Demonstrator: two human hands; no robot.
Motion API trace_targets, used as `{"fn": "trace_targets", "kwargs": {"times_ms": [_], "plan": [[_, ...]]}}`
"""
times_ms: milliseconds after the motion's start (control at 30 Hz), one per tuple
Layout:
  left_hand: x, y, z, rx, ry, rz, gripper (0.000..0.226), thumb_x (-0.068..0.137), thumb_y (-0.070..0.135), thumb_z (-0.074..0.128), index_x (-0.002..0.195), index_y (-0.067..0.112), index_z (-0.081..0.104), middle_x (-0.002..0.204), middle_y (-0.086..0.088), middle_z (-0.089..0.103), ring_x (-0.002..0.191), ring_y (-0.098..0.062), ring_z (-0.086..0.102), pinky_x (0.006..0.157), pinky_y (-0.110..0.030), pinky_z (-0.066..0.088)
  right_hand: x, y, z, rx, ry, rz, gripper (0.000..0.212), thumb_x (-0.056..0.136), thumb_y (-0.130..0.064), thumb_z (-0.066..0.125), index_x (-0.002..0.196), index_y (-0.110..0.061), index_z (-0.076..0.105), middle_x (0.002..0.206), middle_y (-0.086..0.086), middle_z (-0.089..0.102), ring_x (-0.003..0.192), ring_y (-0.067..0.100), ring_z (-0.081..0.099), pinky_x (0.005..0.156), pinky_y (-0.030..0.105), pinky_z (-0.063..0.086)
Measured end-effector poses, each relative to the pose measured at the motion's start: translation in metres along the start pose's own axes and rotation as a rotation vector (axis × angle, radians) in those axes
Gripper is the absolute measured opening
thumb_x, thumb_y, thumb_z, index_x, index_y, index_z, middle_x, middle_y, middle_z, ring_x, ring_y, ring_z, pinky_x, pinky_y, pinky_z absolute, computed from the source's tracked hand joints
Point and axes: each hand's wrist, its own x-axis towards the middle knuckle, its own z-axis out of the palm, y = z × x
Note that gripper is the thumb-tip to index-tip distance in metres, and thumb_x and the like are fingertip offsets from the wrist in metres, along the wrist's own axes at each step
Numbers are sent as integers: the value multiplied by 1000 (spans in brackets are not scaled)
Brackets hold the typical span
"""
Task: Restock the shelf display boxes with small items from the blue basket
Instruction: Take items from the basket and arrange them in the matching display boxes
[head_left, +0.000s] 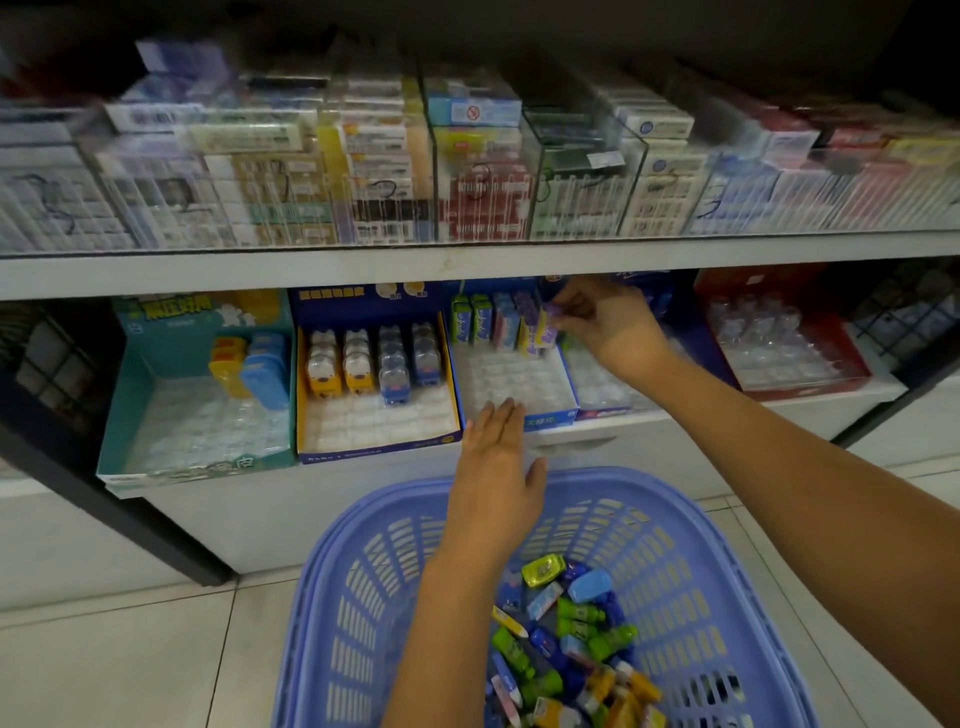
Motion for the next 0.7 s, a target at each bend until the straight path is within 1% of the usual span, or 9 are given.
{"fn": "trace_targets", "kwargs": {"times_ms": [133,167,267,333,400,500,567,633,700], "plan": [[1,0,0,8,-1,10,63,99,30,45,152,15,14,160,2,8,147,-13,-1,118,-24,-2,2,10,7,-55,-68,29,22,82,-6,69,103,1,63,99,14,69,91,22,64,81,22,46],[0,0,1,5,0,7,63,99,31,45,152,16,13,160,3,8,147,-13,-1,119,-24,-2,2,11,7,-49,-75,29,22,82,-7,69,102,0,63,99,14,69,92,22,64,82,23,47],[0,-1,2,-2,0,5,64,99,32,45,152,16,13,160,3,7,147,-13,-3,119,-24,-2,6,15,7,-24,-73,21,22,80,-8,71,100,-1,64,98,12,69,89,18,62,78,19,44],[1,-2,3,0,1,7,64,99,31,45,152,16,13,160,3,7,147,-13,-2,119,-25,-1,8,18,8,-49,-106,19,21,79,-10,72,97,-3,64,96,12,69,89,18,62,76,18,43],[2,-2,3,-4,-2,2,64,99,31,45,152,15,13,160,3,7,147,-13,-2,120,-26,0,10,20,11,-82,-157,31,21,80,-12,73,97,-4,65,97,11,69,91,20,63,77,21,44],[2,-2,4,-18,-2,1,64,99,31,46,152,15,14,160,2,9,147,-13,-1,120,-27,2,10,21,13,-205,-185,-2,23,82,-18,71,101,-5,68,104,13,68,95,26,63,82,29,47],[2,-2,3,-29,-3,3,63,99,31,46,152,15,15,160,3,9,147,-13,-1,120,-27,3,8,19,14,-305,-195,-40,26,86,-22,67,107,-7,69,110,13,66,99,28,61,86,31,46],[2,-3,2,-26,-20,6,64,99,31,46,152,15,13,160,3,8,147,-13,-2,120,-27,3,5,13,12,-356,-227,-46,30,90,-24,62,116,-10,65,121,12,62,107,29,59,91,31,44],[2,-3,2,-6,-46,13,64,99,30,45,152,15,12,160,3,6,147,-12,-3,120,-26,0,-2,6,10,-428,-289,-64,38,93,-28,57,128,-13,58,133,10,54,117,29,52,97,32,41]]}}
